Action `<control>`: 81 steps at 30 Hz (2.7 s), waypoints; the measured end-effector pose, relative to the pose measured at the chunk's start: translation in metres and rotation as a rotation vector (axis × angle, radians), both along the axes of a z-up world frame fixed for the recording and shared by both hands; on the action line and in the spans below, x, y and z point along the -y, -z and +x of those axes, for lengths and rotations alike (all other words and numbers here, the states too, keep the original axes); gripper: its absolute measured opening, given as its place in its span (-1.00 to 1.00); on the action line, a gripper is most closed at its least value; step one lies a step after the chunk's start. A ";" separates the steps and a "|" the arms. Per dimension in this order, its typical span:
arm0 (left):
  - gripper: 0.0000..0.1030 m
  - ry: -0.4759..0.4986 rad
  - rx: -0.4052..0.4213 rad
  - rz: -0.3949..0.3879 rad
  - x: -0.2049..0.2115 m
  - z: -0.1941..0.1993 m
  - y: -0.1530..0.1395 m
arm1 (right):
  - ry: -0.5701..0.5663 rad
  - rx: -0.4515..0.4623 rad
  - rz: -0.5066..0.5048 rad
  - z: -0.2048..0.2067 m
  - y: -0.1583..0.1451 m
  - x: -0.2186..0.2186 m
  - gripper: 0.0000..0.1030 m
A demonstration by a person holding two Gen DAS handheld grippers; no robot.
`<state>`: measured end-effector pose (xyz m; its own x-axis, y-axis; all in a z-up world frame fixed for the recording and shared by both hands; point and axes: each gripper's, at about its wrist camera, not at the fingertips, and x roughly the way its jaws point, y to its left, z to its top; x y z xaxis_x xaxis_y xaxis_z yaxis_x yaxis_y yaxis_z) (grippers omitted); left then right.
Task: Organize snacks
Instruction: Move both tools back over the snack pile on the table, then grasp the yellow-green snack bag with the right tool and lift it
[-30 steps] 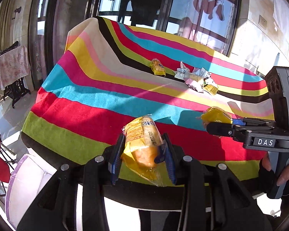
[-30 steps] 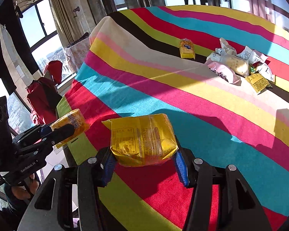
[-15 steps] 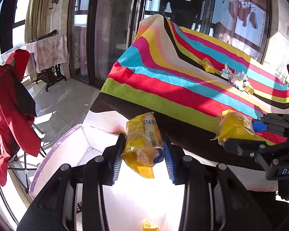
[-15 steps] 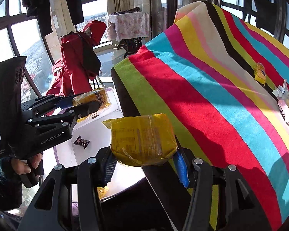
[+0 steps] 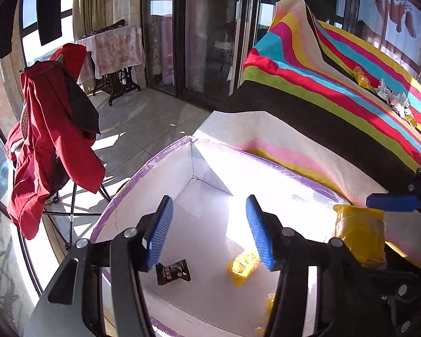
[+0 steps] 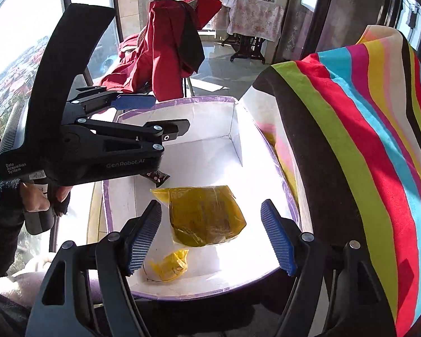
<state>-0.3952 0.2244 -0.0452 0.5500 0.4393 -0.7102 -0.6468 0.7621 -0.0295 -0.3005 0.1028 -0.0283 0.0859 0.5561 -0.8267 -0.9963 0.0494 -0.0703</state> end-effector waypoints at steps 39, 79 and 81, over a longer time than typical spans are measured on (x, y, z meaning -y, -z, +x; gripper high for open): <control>0.96 0.649 0.085 -0.055 0.177 0.265 -0.111 | 0.878 -0.129 0.563 0.206 -0.093 0.306 0.91; 0.96 0.431 0.182 -0.408 0.144 0.405 -0.049 | 0.917 -0.065 0.111 0.421 -0.028 0.232 -0.13; 0.97 0.431 0.176 -0.398 0.146 0.406 -0.049 | 0.938 -0.079 0.155 0.407 -0.032 0.247 -0.16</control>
<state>0.0107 0.0783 0.0036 0.7430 -0.1297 -0.6567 -0.2421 0.8625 -0.4444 0.1062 -0.1444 0.0038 0.4998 0.3930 -0.7718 -0.5475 0.8339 0.0701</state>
